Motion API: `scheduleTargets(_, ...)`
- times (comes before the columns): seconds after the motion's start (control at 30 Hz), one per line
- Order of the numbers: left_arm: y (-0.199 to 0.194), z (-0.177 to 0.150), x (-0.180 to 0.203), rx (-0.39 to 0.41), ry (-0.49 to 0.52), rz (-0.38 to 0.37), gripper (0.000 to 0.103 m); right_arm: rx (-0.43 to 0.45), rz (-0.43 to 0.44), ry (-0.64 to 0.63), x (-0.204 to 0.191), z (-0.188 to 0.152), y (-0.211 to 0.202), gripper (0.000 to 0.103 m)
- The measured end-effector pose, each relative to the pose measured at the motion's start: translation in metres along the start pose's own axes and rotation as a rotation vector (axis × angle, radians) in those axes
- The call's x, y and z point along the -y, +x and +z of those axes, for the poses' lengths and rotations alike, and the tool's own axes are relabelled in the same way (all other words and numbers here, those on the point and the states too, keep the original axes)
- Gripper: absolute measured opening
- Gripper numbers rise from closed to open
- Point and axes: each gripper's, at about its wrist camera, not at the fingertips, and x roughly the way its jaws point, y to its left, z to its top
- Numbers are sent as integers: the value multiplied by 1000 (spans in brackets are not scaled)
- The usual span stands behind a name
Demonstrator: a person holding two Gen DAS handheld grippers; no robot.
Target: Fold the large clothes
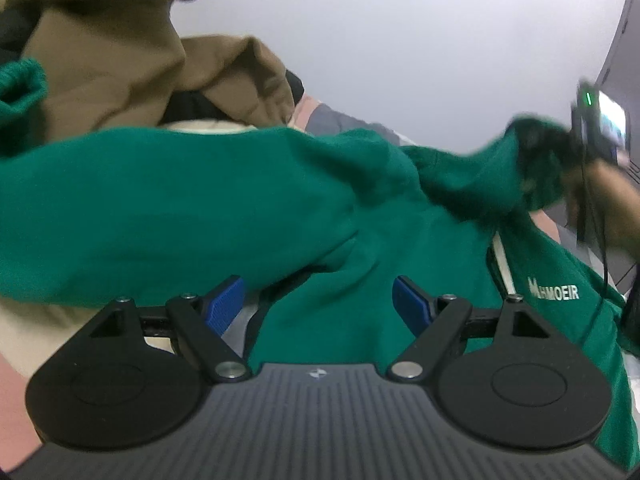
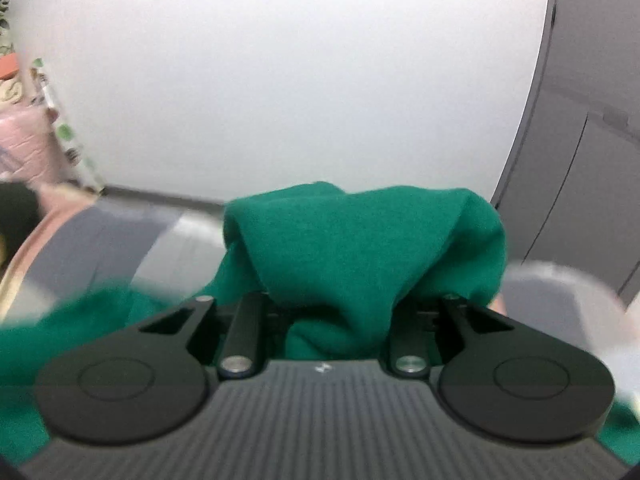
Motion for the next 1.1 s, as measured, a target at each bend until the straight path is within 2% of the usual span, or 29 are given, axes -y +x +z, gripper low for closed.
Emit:
scheduleTargets(0.2,30,5,-6,-29,-51,-61,84,76,-62,-28,-13,66,54,27)
scheduleTargets(0.3,47,2,-12,-63,-93,-84,84,114,-51,-22,-21,84,76,29)
scheduleTargets(0.4,52,0,-15,-55,-109,-99,84,102,-41,10,-24,87,101,43)
scheduleTargets(0.47,50,-2,-15,-54,-106,-110,84,106,-49,35,-22,82,108,73)
scheduleTargets(0.5,48,-3,-15,-51,-103,-119,84,114,-46,53,-20,78,110,80)
scheduleTargets(0.53,48,-3,-17,-51,-101,-124,84,120,-35,71,-18,76,112,85)
scheduleTargets(0.63,48,-4,-22,-52,-129,-138,84,116,-2,98,-12,66,110,85)
scheduleTargets(0.77,44,-4,-20,-47,-109,-129,84,106,7,110,4,53,92,85)
scheduleTargets(0.9,34,-1,-19,-28,-86,-127,84,75,21,125,16,35,57,85)
scheduleTargets(1.1,-2,-1,-20,15,-54,-121,84,30,76,147,39,-7,-30,85)
